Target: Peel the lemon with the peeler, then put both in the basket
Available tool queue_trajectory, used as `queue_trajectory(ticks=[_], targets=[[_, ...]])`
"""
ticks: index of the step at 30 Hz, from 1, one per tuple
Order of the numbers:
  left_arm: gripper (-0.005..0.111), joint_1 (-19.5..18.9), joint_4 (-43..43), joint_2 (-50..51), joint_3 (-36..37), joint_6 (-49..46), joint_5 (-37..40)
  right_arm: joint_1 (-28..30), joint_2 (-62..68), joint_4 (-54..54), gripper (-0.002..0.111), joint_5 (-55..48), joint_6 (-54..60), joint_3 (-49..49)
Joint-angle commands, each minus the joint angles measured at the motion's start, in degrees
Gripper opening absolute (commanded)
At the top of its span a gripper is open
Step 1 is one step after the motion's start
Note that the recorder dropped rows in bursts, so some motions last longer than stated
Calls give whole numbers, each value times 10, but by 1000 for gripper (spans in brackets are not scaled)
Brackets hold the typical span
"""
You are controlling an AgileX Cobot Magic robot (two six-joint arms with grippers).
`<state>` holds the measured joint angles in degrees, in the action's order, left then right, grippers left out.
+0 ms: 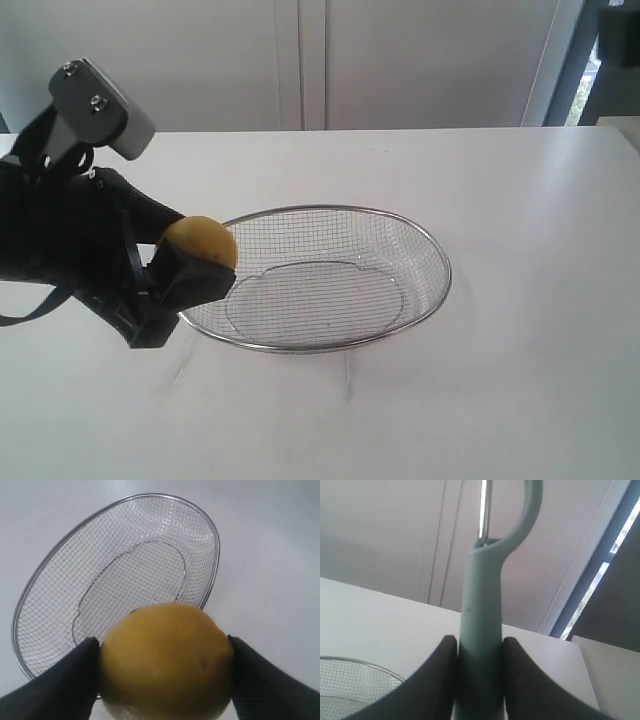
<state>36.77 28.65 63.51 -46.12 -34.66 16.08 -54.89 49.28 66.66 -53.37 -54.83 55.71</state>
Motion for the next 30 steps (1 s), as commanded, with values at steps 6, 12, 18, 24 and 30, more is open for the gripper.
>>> queue_trajectory(ticks=[6, 12, 18, 24, 30], targets=[[0, -1, 26, -8, 1, 6, 8, 147, 164, -196, 0, 190, 150, 51], [0, -1, 34, -8, 1, 6, 11, 234, 289, -507, 0, 237, 453, 92], [0, -1, 39, -8, 1, 6, 11, 253, 390, -634, 0, 245, 583, 99], [0, -1, 39, -8, 1, 6, 9, 253, 450, -640, 0, 248, 583, 99], [0, -1, 43, -8, 1, 6, 7, 253, 486, -643, 0, 258, 582, 99]])
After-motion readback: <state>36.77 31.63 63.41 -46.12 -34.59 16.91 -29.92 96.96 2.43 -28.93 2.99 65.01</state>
